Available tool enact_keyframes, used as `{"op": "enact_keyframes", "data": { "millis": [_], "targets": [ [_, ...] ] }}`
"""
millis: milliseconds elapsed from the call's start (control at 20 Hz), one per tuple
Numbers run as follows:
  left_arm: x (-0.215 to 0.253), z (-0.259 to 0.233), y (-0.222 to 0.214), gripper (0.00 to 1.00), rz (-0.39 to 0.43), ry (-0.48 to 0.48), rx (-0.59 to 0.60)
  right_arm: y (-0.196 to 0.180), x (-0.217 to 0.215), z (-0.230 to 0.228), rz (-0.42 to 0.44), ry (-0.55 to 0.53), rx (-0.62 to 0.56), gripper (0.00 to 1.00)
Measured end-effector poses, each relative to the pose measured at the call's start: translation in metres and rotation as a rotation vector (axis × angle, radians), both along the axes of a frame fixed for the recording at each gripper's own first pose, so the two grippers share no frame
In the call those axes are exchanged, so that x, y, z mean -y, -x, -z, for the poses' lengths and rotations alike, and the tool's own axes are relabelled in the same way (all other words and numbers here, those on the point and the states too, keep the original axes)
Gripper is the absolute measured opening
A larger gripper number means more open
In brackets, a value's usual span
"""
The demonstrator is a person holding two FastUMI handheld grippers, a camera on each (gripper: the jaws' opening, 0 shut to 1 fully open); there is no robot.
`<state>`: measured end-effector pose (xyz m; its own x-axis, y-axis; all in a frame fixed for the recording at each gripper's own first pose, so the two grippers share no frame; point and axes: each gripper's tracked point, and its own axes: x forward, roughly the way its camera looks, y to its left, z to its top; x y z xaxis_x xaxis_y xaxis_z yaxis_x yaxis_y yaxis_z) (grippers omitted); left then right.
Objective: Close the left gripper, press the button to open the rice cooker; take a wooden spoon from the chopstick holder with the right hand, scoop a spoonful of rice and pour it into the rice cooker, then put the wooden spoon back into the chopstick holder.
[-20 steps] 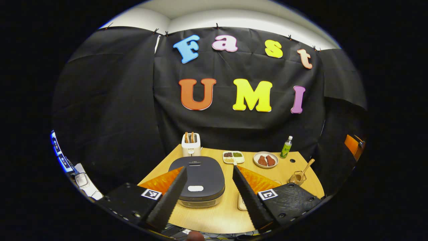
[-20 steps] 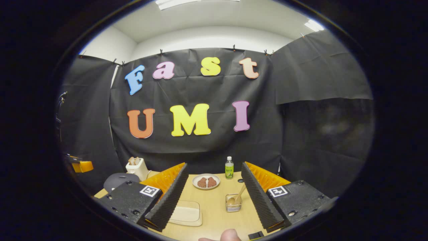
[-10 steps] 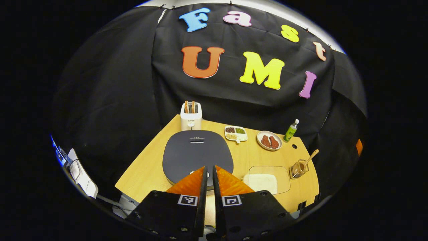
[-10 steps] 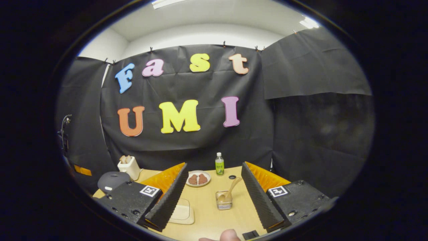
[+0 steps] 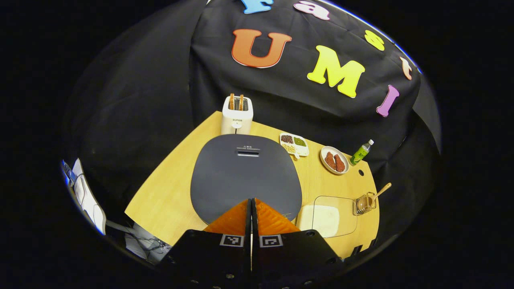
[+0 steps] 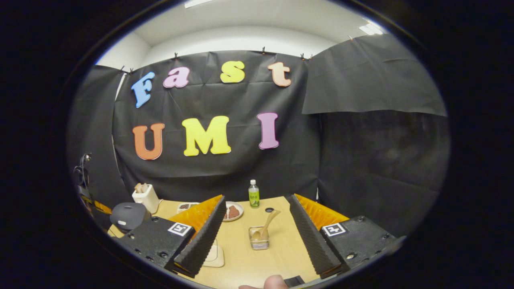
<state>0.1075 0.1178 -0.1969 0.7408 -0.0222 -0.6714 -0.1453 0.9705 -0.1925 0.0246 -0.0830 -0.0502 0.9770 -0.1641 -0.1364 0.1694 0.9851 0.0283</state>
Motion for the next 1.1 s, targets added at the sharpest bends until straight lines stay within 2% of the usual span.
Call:
{"op": "enact_keyframes", "data": {
  "millis": [150, 400, 650, 1100],
  "targets": [
    [0.005, 0.026, -0.004, 0.01, 0.021, 0.023, -0.063, 0.0, -0.001, 0.004, 0.005, 0.006, -0.016, 1.0],
    [0.003, 0.036, -0.012, 0.01, 0.043, 0.006, -0.073, 0.0, 0.003, 0.007, 0.034, 0.007, -0.025, 1.0],
    [0.004, 0.04, -0.006, 0.0, 0.009, 0.035, -0.099, 0.003, -0.003, 0.014, 0.042, -0.002, -0.034, 1.0],
    [0.004, 0.039, -0.009, 0.0, 0.012, 0.02, -0.049, 0.012, -0.014, 0.006, 0.012, 0.005, -0.016, 1.0]
  ]
}}
